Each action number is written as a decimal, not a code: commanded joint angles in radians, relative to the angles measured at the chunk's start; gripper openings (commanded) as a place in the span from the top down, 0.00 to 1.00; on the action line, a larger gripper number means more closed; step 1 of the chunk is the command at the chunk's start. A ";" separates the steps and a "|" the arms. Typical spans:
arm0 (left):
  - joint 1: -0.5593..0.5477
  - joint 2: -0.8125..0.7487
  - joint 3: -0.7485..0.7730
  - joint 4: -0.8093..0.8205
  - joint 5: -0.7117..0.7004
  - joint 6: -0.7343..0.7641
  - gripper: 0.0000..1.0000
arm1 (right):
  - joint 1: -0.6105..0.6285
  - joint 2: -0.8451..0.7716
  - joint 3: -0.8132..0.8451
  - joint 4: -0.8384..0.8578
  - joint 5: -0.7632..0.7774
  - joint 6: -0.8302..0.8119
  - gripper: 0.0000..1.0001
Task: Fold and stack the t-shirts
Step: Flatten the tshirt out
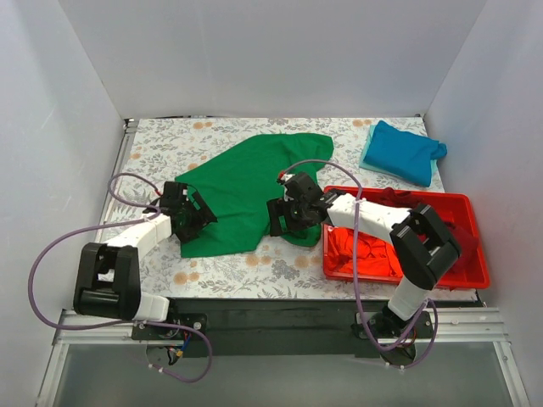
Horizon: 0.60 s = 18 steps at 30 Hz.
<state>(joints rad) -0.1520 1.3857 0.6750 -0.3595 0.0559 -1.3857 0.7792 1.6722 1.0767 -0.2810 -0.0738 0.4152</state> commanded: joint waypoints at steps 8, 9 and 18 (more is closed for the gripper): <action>0.078 0.240 0.167 0.056 0.030 0.106 0.22 | -0.031 0.136 0.089 0.029 0.002 -0.015 0.06; 0.078 0.259 0.185 0.056 0.024 0.115 0.22 | -0.044 0.147 0.097 0.028 -0.003 -0.019 0.06; 0.081 0.259 0.341 0.010 -0.011 0.212 0.23 | -0.107 0.192 0.201 0.028 -0.096 -0.073 0.07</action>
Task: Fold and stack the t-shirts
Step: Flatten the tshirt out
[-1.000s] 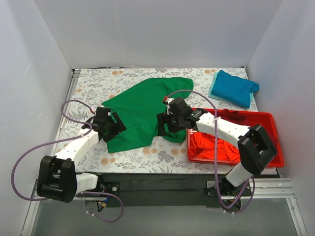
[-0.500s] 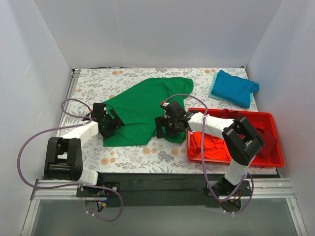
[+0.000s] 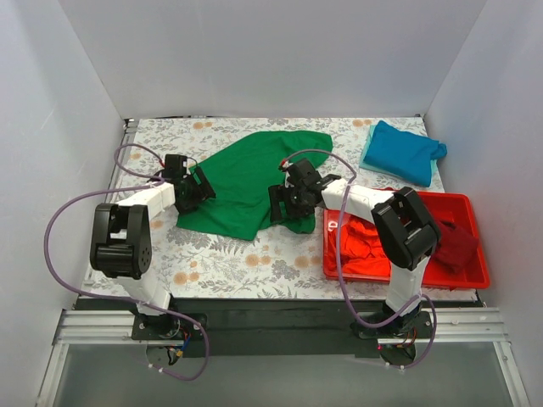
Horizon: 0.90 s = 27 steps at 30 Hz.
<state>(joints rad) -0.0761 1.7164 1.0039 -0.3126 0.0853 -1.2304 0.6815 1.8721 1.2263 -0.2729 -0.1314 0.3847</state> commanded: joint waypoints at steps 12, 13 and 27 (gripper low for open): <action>0.007 -0.436 -0.264 -0.106 -0.364 -0.052 0.27 | -0.010 -0.278 -0.079 0.043 -0.137 -0.017 0.07; 0.007 -0.420 -0.260 -0.123 -0.374 -0.058 0.28 | -0.010 -0.297 -0.100 0.043 -0.139 -0.012 0.08; 0.058 -0.262 -0.222 -0.115 -0.394 -0.057 0.53 | -0.010 -0.571 -0.234 0.040 -0.114 0.028 0.07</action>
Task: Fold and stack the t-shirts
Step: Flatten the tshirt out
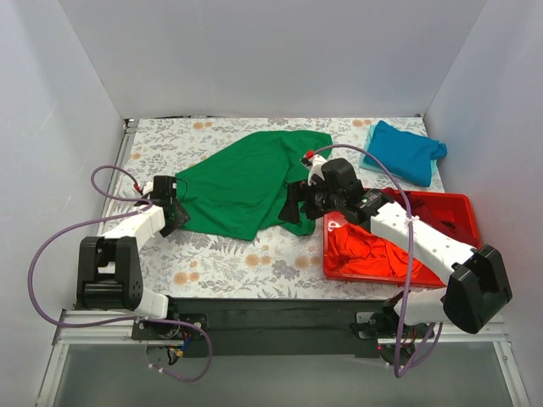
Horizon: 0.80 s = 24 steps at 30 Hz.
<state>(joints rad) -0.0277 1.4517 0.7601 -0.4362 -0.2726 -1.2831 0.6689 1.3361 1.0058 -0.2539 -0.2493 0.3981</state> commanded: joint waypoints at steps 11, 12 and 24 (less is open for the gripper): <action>0.018 0.067 0.034 0.030 0.010 0.013 0.73 | 0.003 -0.055 -0.050 0.022 0.008 0.025 0.07; 0.018 0.067 0.035 0.030 0.018 0.014 0.77 | 0.003 -0.055 -0.050 0.022 0.010 0.025 0.07; 0.076 -0.034 0.085 -0.015 0.066 0.100 1.00 | 0.031 -0.029 -0.046 -0.024 0.051 -0.005 0.07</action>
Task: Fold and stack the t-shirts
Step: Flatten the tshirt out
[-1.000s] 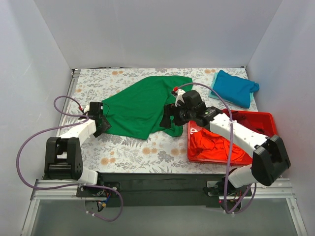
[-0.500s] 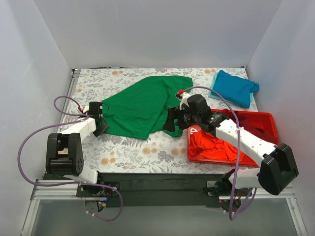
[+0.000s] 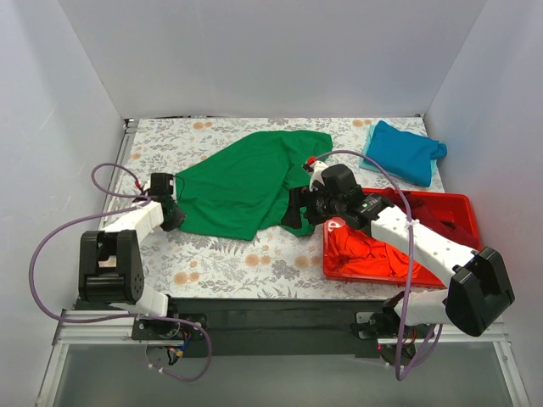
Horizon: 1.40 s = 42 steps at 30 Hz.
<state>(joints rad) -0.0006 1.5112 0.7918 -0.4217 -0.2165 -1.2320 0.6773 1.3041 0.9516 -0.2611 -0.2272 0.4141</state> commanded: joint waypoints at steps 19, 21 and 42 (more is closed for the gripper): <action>0.286 -0.229 0.007 0.087 0.083 0.101 1.00 | 0.174 0.253 0.003 -0.090 0.290 0.123 0.12; 0.286 -0.227 0.007 0.090 0.100 0.101 1.00 | 0.174 0.280 0.006 -0.089 0.308 0.140 0.12; 0.287 -0.209 0.007 0.090 0.132 0.100 1.00 | 0.173 0.434 0.101 -0.024 0.532 0.289 0.49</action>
<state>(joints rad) 0.2821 1.3182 0.7990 -0.3428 -0.0925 -1.1412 0.8520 1.7035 0.9977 -0.3119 0.2630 0.6807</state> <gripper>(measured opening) 0.028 0.560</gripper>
